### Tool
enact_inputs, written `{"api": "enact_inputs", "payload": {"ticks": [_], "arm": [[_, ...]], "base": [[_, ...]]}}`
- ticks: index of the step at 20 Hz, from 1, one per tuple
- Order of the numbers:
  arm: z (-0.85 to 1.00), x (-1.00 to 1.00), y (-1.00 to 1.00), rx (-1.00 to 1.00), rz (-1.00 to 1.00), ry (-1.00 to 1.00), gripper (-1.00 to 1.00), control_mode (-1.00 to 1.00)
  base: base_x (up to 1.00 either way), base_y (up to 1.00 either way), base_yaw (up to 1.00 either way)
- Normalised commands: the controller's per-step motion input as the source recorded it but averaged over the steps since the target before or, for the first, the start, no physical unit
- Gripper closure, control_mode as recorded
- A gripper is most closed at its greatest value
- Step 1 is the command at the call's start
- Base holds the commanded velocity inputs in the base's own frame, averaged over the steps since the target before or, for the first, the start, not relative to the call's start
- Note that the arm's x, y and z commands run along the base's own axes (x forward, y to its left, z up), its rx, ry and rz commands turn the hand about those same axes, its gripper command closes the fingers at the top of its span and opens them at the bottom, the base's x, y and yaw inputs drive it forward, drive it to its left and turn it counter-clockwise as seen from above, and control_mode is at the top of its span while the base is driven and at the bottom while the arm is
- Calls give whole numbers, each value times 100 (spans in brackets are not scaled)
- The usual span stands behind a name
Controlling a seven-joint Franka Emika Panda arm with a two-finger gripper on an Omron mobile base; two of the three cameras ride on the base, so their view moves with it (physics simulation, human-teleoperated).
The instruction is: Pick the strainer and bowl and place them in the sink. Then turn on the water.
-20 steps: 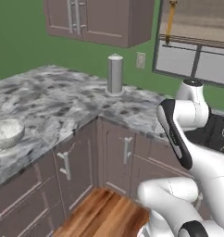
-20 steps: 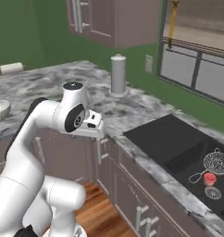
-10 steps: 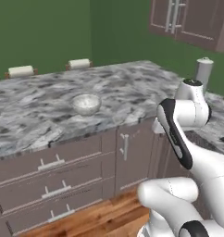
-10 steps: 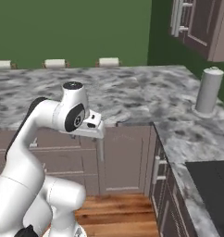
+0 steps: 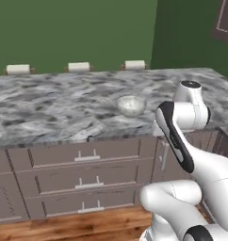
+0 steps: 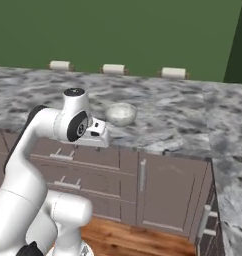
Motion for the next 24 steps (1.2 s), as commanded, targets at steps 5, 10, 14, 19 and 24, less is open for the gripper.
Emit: {"api": "enact_inputs", "payload": {"ticks": [5, 10, 14, 19, 24], "arm": [[0, 0, 0, 0, 0, 0, -100, 100], [0, 0, 0, 0, 0, 0, -100, 100], [0, 0, 0, 0, 0, 0, -100, 100], [0, 0, 0, 0, 0, 0, -100, 100], [0, 0, 0, 0, 0, 0, -100, 100]], "base": [[57, -5, 8], [66, 0, -14], [71, 9, -20], [55, 5, -21], [43, 0, -14]]}}
